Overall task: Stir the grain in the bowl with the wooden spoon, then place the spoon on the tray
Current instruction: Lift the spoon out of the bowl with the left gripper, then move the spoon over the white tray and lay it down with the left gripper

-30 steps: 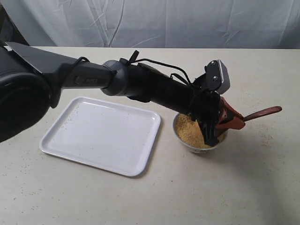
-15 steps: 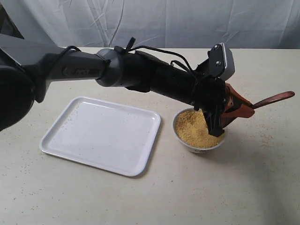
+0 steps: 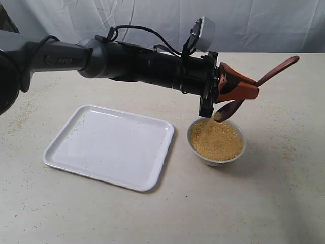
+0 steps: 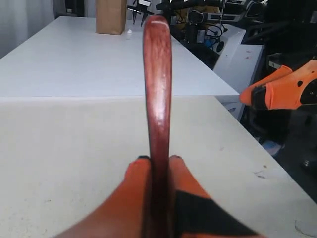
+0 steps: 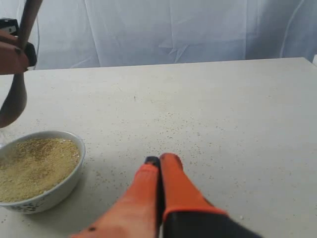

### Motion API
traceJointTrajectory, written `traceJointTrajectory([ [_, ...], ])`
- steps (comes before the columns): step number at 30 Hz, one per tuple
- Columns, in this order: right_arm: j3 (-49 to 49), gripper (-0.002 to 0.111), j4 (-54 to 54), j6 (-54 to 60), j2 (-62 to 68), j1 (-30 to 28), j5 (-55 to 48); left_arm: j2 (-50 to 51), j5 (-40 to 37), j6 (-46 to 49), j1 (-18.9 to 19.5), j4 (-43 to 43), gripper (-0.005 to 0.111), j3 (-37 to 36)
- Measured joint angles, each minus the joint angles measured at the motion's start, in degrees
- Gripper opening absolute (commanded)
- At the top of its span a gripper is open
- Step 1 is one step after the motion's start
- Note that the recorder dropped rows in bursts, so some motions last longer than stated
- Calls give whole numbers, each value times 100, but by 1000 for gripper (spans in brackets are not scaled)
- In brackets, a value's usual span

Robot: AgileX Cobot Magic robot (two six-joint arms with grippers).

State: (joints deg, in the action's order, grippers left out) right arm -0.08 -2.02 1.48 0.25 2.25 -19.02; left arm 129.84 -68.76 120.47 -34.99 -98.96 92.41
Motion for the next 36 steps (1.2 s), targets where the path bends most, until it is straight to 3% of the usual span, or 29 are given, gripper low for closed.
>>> traceJointTrajectory([
  [36, 0, -1, 0, -8, 0, 0, 0, 422, -45, -482, 9, 1, 0, -12],
])
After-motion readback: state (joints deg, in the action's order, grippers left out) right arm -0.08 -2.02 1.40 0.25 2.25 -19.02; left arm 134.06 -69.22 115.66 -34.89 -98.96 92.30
